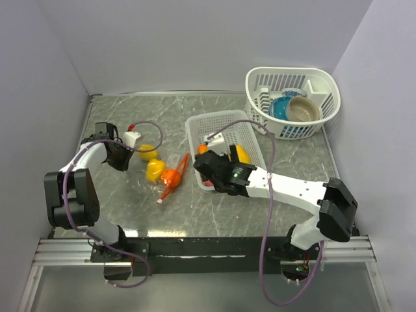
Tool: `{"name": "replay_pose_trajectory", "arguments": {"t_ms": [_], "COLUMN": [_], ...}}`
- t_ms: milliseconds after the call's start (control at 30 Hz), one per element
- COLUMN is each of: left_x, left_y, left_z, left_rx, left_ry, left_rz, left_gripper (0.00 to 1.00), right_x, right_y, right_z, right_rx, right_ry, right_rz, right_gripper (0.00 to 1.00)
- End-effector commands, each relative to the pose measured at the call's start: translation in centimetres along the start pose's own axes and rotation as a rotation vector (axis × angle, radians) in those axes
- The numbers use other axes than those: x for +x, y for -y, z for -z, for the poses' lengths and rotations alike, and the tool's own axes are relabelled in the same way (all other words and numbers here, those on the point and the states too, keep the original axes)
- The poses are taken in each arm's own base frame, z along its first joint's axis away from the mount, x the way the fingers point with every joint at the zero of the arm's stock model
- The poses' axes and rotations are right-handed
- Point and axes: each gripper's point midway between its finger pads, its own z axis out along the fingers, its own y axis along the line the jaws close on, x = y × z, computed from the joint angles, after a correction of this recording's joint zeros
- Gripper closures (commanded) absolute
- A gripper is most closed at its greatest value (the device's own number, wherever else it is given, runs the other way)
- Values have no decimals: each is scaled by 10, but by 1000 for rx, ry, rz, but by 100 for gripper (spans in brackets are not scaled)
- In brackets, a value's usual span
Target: Open the zip-top bag and remove the fake food
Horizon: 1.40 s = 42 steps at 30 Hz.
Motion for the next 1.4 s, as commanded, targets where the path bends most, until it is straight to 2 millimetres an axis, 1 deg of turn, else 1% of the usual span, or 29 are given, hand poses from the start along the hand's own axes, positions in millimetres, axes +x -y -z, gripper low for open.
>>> {"name": "replay_pose_trajectory", "arguments": {"t_ms": [0,33,67,100,133,167,200,233,267,300,367,400,433,467,533,567,667,767,833,933,1000,1033,1067,1100,1133,1167,1233,1367], "left_x": [18,21,22,23,22,20,17,13,5,4,-7,-9,-10,-10,-8,-6,-2,1,2,5,4,7,5,4,7,6,7,7], "left_y": [-40,-42,-44,-47,-47,-47,-47,-44,-46,-43,-43,-42,-41,-42,-43,-41,-38,-38,-38,-35,-30,-26,-21,-19,-14,-9,-5,1], "left_z": [6,8,12,16,18,23,26,29,35,38,46,47,48,48,46,44,41,38,36,29,23,17,14,12,7,4,-1,-4], "left_rx": [-65,-58,-53,-58,-65,-69,-67,-55,-59,-46,-43,-37,-37,-39,-41,-35,-28,-35,-38,-37,-28,-17,-13,-13,-5,2,5,27], "left_ry": [-12,-15,-15,-9,-4,4,12,25,47,47,84,87,92,92,86,79,72,69,63,53,49,37,33,35,23,20,12,4], "left_rz": [51,60,62,66,65,59,57,64,62,68,72,71,71,71,72,72,74,75,72,72,63,68,56,49,48,35,32,27], "left_gripper": [99,99,99,99,99,99,97,94,93,93,93,93,96,97,99,99,99,99,99,99,99,99,99,99,99,99,99,99], "right_x": [-53,-53,-49,-51,-48,-40,-40,-35,-25,-24,-15,-12,-10,-4,0,6,13,18,20,20,21,20,20,18,19,17,15,18], "right_y": [-35,-49,-58,-75,-85,-99,-117,-126,-137,-147,-161,-170,-173,-177,-184,-190,-201,-213,-219,-227,-232,-234,-238,-239,-240,-244,-248,-252], "right_z": [15,17,12,16,15,12,17,18,20,22,22,24,23,19,15,10,1,-7,-8,-13,-17,-19,-21,-23,-26,-24,-28,-38], "right_rx": [-124,-180,-196,-239,-265,-304,-363,-400,-454,-498,-547,-594,-609,-615,-630,-634,-641,-652,-666,-675,-675,-676,-686,-690,-693,-710,-712,-712], "right_ry": [145,144,143,172,179,170,201,212,212,231,215,217,218,210,204,190,176,160,157,159,157,154,153,156,150,150,152,135], "right_rz": [-35,-26,10,15,37,85,93,117,170,168,195,203,209,224,235,247,261,271,269,263,263,257,253,245,240,235,225,211], "right_gripper": [5,5,5,4,4,4,4,4,4,5,7,8,8,9,11,12,14,17,17,13,5,2,0,0,0,0,0,0]}}
